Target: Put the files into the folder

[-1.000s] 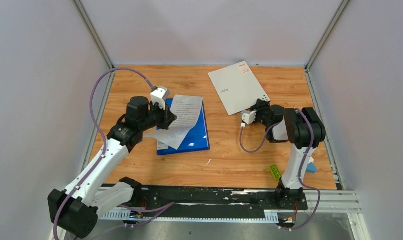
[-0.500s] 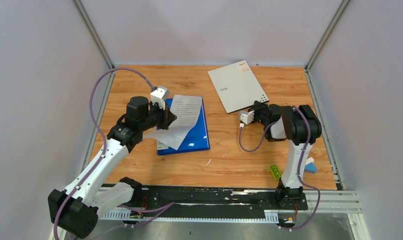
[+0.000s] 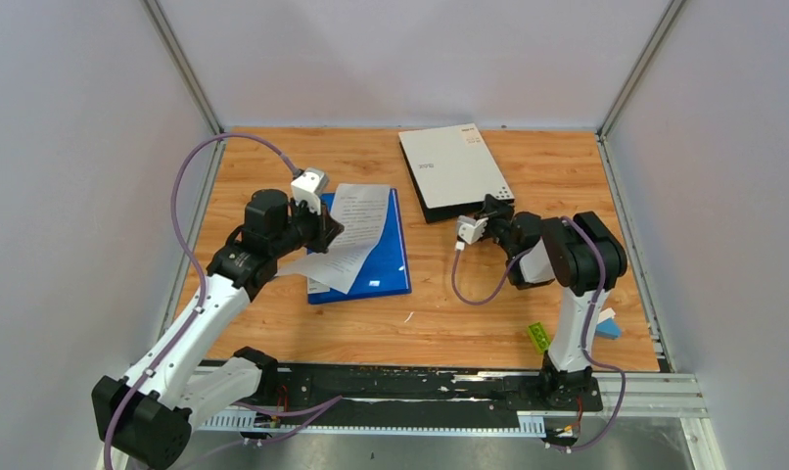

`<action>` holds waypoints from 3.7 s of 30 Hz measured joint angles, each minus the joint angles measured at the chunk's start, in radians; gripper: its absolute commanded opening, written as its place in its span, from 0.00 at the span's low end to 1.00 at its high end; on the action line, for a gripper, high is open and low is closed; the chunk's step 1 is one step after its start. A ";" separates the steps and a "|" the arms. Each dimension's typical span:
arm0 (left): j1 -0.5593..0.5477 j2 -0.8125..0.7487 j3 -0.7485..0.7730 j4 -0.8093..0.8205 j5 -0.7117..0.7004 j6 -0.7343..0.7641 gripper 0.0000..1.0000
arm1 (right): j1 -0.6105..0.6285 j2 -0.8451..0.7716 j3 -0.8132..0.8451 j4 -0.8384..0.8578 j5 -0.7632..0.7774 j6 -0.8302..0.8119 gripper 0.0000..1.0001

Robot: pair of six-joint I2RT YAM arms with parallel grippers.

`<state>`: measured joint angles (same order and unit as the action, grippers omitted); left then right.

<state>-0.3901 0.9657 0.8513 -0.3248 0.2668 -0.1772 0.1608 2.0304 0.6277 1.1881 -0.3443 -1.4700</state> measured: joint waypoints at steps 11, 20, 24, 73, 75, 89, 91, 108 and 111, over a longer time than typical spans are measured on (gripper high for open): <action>0.012 -0.010 0.000 -0.015 -0.110 -0.003 0.00 | 0.274 -0.129 -0.172 0.147 0.278 0.343 0.00; 0.012 -0.023 0.029 -0.071 -0.216 -0.064 0.00 | 0.303 -0.412 -0.172 -0.106 0.457 0.713 0.00; 0.012 -0.023 0.060 -0.071 -0.188 -0.108 0.00 | 0.318 -0.518 -0.171 -0.277 0.528 0.824 0.00; 0.032 0.496 0.014 0.377 0.129 -0.647 0.00 | 0.448 -1.478 -0.457 -1.506 0.717 2.539 0.43; 0.032 0.539 0.029 0.367 0.113 -0.627 0.00 | 0.448 -1.493 -0.433 -1.554 0.730 2.549 0.43; 0.032 0.668 0.159 0.277 0.005 -0.459 0.00 | 0.447 -1.509 -0.241 -1.592 0.711 2.344 0.50; 0.032 0.686 0.176 0.254 -0.002 -0.433 0.00 | 0.444 -1.420 -0.197 -1.546 0.682 2.245 0.51; 0.032 0.824 0.259 0.138 -0.008 -0.275 0.05 | 0.126 -0.297 0.494 -1.386 0.094 1.776 0.28; 0.032 0.831 0.259 0.133 -0.011 -0.261 0.09 | 0.126 -0.158 0.620 -1.434 0.031 1.733 0.29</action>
<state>-0.3576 1.7969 1.1103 -0.1917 0.2554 -0.4377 0.2867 1.8729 1.2480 -0.2459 -0.3138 0.2634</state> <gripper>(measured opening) 0.060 0.285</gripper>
